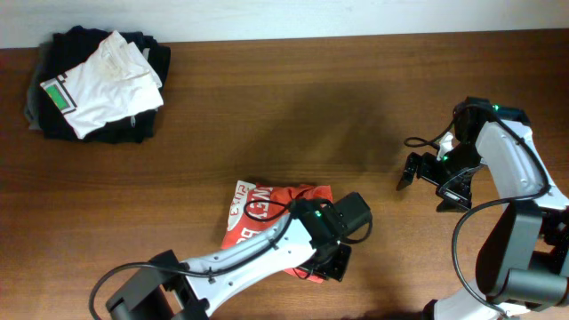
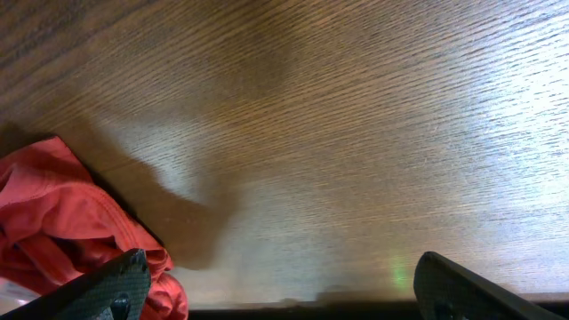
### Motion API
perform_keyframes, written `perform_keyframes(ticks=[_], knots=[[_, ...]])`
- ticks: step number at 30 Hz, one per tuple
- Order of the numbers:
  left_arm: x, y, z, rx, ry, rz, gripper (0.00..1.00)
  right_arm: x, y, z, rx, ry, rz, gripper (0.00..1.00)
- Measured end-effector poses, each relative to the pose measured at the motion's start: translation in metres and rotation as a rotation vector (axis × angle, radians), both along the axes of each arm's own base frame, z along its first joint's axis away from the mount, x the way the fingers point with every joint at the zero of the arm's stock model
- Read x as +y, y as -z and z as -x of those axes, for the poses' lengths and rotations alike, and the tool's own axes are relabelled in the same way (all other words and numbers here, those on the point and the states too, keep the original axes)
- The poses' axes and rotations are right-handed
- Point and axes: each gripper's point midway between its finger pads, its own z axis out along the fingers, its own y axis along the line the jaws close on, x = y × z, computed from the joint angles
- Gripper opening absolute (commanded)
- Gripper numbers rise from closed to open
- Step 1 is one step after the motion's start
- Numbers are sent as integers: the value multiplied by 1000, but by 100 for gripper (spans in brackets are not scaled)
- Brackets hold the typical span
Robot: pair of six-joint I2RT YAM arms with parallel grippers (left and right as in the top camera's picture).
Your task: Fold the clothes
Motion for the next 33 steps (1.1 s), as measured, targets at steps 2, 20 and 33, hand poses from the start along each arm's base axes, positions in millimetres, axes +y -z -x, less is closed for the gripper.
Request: perform_keyframes(ticks=[2, 20, 33], knots=[[-2, 0, 4, 5, 1, 0, 43, 0, 0, 0, 0, 0, 0, 98], [30, -23, -109, -119, -231, -16, 81, 0, 0, 0, 0, 0, 0, 98], [6, 11, -124, -125, -173, 22, 26, 0, 0, 0, 0, 0, 0, 98]])
